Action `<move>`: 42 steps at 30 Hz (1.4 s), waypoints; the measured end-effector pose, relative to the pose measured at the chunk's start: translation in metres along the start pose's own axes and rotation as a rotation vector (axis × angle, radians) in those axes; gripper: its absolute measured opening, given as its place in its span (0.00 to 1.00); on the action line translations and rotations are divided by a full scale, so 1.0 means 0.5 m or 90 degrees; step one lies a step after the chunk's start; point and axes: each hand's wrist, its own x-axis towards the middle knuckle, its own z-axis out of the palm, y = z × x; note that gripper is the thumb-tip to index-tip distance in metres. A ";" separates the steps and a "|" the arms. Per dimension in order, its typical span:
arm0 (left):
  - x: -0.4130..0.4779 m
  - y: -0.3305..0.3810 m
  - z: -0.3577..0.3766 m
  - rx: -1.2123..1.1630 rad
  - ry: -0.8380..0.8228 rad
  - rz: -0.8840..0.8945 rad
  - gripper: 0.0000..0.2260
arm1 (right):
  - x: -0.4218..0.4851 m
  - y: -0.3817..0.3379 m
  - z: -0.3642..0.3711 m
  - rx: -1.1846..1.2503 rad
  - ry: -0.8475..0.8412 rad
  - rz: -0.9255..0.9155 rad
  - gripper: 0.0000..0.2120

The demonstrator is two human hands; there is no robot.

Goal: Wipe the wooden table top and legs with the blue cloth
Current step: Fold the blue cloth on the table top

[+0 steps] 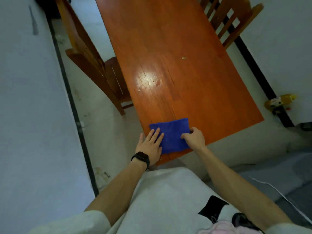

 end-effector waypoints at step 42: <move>0.202 0.137 -0.287 0.211 0.021 0.254 0.11 | 0.010 0.021 -0.168 -0.180 0.010 -0.308 0.22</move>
